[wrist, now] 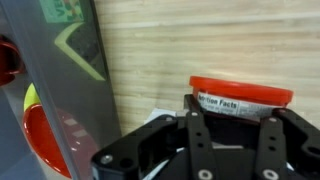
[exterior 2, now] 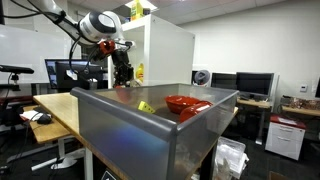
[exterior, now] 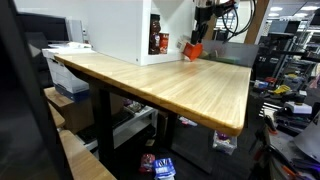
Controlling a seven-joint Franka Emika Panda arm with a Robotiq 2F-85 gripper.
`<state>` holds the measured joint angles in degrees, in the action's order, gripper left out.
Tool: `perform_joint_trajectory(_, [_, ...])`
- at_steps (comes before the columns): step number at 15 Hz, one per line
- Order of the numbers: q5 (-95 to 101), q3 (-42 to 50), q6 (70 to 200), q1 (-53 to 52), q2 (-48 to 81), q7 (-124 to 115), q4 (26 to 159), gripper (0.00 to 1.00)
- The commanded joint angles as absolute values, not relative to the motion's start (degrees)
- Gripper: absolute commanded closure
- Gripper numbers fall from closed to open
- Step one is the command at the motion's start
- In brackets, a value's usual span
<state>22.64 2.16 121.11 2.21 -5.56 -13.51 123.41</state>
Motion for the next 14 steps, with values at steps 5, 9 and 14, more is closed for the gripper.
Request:
perform_joint_trajectory(5, [21.6, 1.7, 113.2, 2.1, -6.6, -6.2, 124.0, 1.0])
perform_joint_trajectory(9, [21.3, 1.5, 108.8, 1.8, -6.8, -1.6, 124.2, 1.0])
perform_joint_trajectory(14, [21.6, 1.1, 103.3, 1.5, -6.8, 4.2, 123.6, 1.0])
